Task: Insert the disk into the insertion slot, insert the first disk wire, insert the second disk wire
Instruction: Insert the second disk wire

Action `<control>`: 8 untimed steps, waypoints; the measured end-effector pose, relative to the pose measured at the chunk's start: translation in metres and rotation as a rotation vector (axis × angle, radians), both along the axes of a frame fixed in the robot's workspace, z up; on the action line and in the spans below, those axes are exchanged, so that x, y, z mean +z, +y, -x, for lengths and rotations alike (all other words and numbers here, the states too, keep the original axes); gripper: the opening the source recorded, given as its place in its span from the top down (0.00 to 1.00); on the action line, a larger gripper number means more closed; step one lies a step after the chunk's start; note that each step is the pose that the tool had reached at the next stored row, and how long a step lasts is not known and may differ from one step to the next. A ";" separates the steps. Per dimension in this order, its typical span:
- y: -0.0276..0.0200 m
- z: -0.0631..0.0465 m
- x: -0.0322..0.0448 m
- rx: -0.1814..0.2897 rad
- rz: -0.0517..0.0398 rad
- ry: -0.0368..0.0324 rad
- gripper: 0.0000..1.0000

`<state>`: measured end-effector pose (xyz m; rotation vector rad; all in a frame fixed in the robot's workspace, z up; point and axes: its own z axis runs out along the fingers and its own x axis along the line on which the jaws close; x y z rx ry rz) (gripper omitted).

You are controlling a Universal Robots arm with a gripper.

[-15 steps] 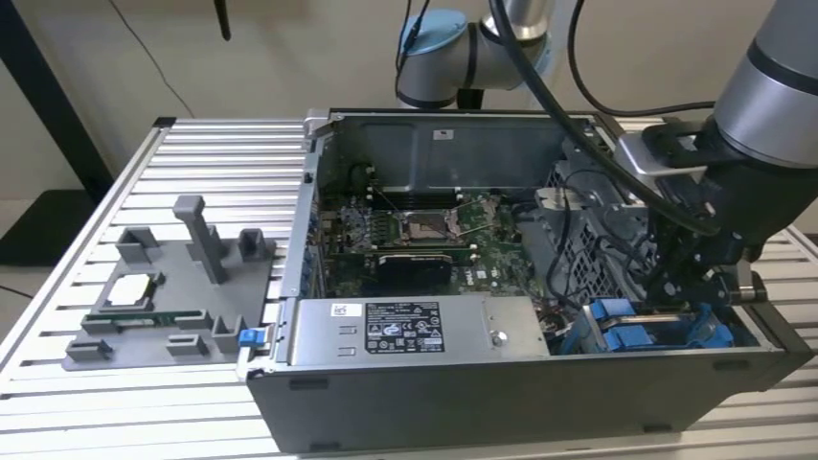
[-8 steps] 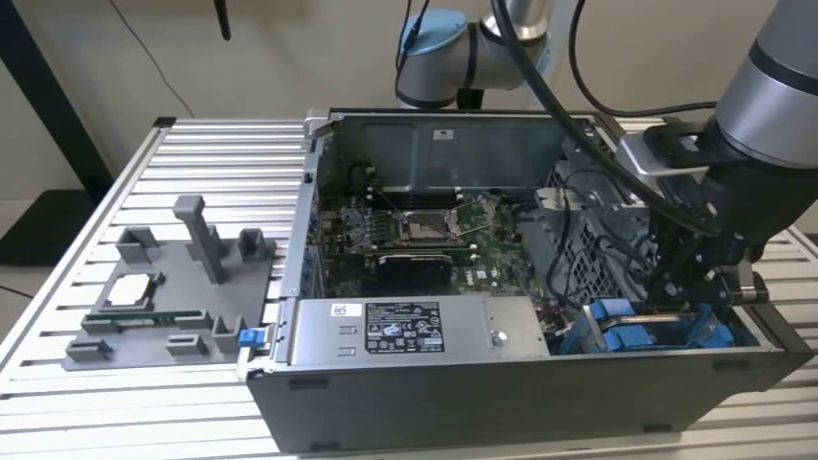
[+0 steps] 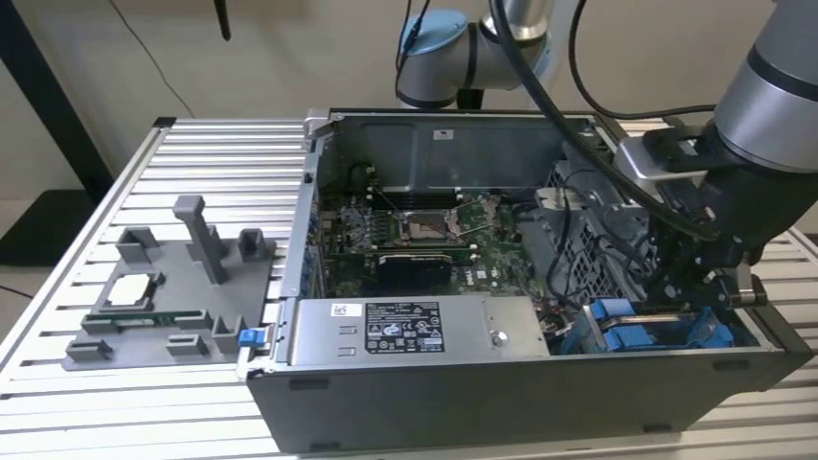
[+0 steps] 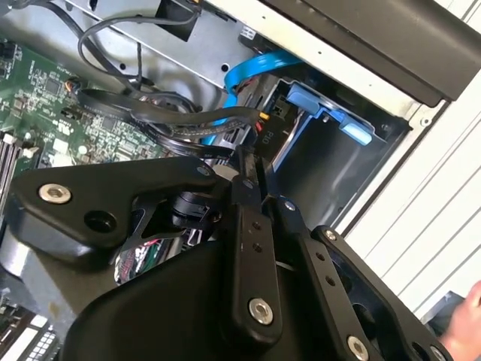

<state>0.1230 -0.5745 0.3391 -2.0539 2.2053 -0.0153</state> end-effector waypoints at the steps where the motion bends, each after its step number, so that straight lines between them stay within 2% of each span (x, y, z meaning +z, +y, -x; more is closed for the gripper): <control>1: 0.0000 0.000 -0.0006 0.000 -0.0002 -0.0016 1.00; 5: 0.0000 0.000 -0.0028 0.000 -0.0013 -0.0066 1.00; 6: 0.0001 0.000 -0.0029 0.000 -0.0032 -0.0067 0.00; 8: 0.0000 0.000 0.0017 0.000 -0.0051 -0.0065 0.00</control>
